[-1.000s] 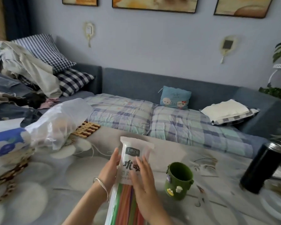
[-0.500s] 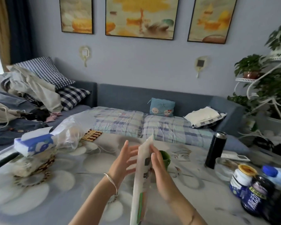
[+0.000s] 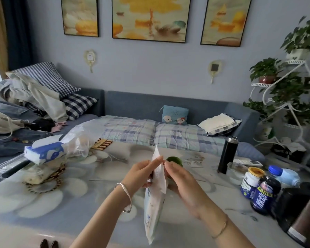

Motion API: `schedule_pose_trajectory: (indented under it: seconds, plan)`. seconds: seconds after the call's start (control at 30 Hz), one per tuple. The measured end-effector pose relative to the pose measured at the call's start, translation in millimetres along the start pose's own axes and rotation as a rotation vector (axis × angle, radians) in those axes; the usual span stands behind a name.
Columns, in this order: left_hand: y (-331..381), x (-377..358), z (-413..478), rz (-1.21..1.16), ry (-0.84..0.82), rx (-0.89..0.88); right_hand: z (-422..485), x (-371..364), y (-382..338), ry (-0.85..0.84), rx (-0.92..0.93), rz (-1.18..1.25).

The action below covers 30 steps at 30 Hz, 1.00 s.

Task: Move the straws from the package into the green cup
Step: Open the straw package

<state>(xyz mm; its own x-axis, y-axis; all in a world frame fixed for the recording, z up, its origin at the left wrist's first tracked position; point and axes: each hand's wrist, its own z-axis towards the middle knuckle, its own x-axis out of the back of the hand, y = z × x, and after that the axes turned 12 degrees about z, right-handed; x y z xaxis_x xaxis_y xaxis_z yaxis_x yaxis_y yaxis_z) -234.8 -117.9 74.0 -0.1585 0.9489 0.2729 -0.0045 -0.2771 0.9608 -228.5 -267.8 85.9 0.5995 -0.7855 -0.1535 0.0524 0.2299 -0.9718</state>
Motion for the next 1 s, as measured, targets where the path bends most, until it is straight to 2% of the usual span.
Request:
schedule_pose_trajectory:
  seconds: [0.2,0.5,0.63,0.83,1.0]
  plan:
    - [-3.1,1.3,-7.7,-0.016,-0.036,-0.031,-3.2,-3.0,0.9,0.009,-0.018,0.021]
    - [-13.9,-1.8,-11.0,-0.005,0.062,-0.191,2.2,-6.6,6.4,0.027,-0.093,0.109]
    - [-13.3,-1.5,-10.2,0.087,0.109,-0.214,4.8,-8.5,6.5,0.007,-0.105,0.098]
    - [-12.4,-1.2,-13.7,0.082,0.082,-0.273,7.1,-2.5,6.8,-0.017,-0.140,0.200]
    - [-9.4,-6.5,-13.8,0.142,0.148,-0.314,4.1,-0.2,9.0,-0.025,-0.114,0.227]
